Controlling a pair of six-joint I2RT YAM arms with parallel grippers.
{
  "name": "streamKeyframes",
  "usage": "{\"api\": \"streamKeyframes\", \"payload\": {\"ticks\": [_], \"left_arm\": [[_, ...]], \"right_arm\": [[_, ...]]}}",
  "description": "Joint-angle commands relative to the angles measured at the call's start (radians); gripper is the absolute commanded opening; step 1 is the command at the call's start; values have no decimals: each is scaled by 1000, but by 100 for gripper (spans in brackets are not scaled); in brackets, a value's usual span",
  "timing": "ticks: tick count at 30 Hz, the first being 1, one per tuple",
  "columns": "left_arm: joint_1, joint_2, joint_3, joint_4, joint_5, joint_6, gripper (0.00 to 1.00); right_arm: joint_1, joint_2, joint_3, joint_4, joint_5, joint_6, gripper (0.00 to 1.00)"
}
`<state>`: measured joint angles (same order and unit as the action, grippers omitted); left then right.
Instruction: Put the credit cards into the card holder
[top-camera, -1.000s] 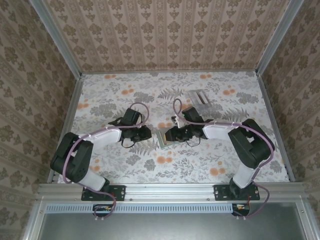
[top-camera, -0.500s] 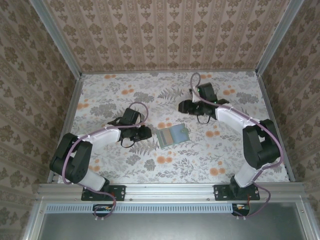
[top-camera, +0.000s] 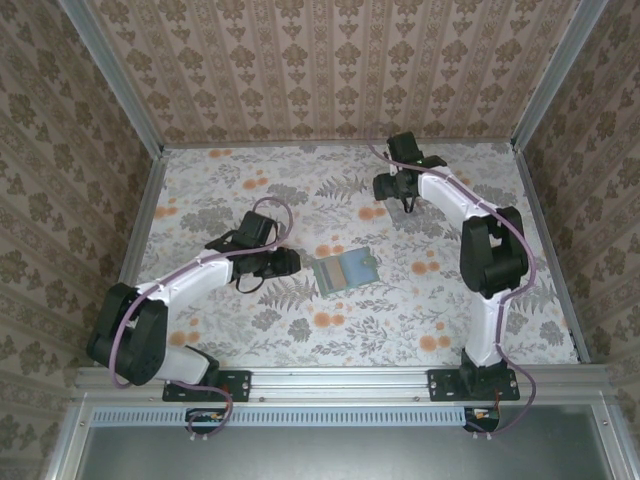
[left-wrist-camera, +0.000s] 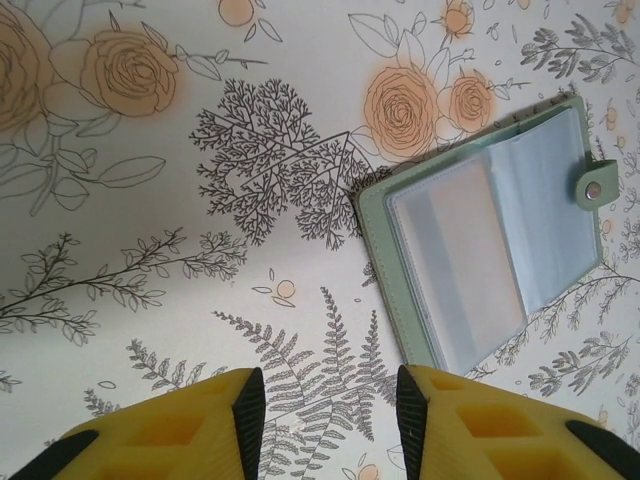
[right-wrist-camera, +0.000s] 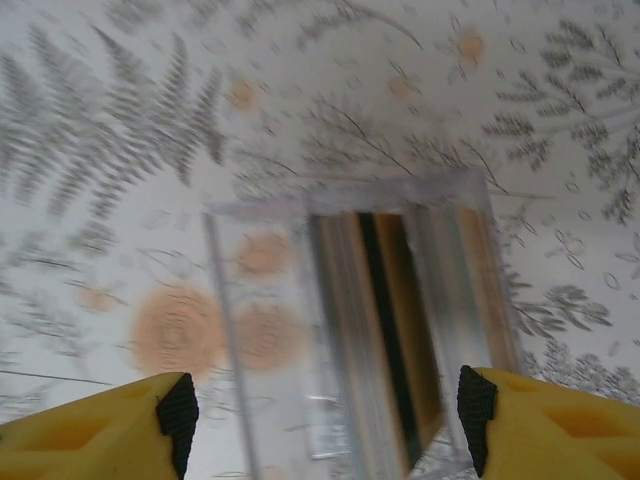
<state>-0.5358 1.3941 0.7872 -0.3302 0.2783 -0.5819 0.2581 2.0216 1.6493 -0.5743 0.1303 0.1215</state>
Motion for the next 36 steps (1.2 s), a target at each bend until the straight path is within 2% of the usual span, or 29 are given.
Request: {"api": "streamKeyframes", "payload": {"ticks": [1, 6, 15, 26, 30, 36], "left_arm": [[3, -17, 2, -49, -14, 26, 41], [3, -29, -18, -42, -15, 19, 42], [7, -49, 34, -121, -90, 67, 53], [10, -60, 22, -129, -99, 73, 54], [11, -50, 35, -137, -86, 81, 53], [13, -39, 29, -129, -77, 78, 53]], "right_arm": [[-8, 29, 40, -102, 96, -75, 73], [-13, 89, 59, -89, 139, -102, 72], [-15, 92, 103, -84, 266, -145, 72], [-13, 61, 72, -39, 351, -194, 69], [-13, 42, 32, 5, 331, -203, 68], [-13, 39, 22, 12, 331, -223, 60]]}}
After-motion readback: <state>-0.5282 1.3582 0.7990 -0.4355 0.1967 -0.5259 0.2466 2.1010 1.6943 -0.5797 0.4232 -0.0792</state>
